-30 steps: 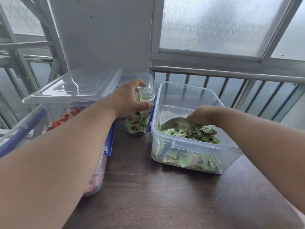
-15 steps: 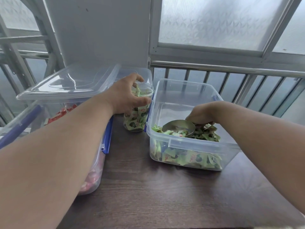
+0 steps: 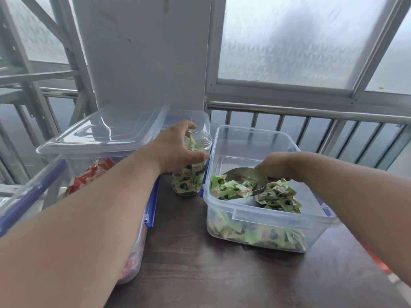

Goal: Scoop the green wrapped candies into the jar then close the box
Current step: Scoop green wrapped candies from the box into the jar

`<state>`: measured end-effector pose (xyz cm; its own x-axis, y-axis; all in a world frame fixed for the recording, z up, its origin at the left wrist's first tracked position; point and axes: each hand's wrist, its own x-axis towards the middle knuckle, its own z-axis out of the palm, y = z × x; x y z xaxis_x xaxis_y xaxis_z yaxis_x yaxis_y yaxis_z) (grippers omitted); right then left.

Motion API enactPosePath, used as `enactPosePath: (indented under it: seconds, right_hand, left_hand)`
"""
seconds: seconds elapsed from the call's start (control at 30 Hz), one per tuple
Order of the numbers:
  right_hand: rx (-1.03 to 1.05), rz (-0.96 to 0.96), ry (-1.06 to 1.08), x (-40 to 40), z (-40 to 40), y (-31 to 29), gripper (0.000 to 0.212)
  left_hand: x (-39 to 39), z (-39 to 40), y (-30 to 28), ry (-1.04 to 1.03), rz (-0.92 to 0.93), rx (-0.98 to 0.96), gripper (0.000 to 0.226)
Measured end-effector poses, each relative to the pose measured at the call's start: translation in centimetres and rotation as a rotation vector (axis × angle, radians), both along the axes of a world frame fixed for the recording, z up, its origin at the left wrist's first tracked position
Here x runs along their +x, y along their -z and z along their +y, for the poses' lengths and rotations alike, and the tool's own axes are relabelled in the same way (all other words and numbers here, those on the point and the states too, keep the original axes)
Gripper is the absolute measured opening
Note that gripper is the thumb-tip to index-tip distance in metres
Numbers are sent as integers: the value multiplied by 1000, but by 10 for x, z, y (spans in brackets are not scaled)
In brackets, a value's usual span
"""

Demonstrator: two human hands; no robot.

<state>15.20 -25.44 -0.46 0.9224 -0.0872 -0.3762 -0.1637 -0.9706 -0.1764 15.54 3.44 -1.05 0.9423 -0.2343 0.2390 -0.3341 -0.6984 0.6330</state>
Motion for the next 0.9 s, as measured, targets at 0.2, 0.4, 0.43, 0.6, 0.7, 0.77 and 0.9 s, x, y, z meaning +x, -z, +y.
enactPosePath:
  seconds: [0.2, 0.4, 0.43, 0.6, 0.7, 0.77, 0.9]
  right_hand:
    - [74, -200, 53, 12, -7, -14, 27]
    - [225, -219, 115, 12, -21, -27, 28]
    - [253, -223, 125, 12, -22, -27, 29]
    - [277, -276, 139, 17, -13, -39, 31]
    - [259, -356, 167, 25, 3, -57, 22]
    - [247, -410, 155, 31, 16, -68, 18]
    - [-12, -544, 76, 40, 45, -87, 30]
  left_hand:
    - [-3, 0, -2, 8, -6, 13, 92]
    - [-6, 0, 0, 41, 13, -18, 100]
    - [-6, 0, -1, 49, 15, -26, 101]
    - [-7, 1, -1, 77, 17, -58, 106]
    - [-7, 1, 0, 79, 28, -76, 108]
    - [-6, 1, 0, 77, 44, -90, 110]
    - [-9, 1, -1, 88, 43, -193, 110]
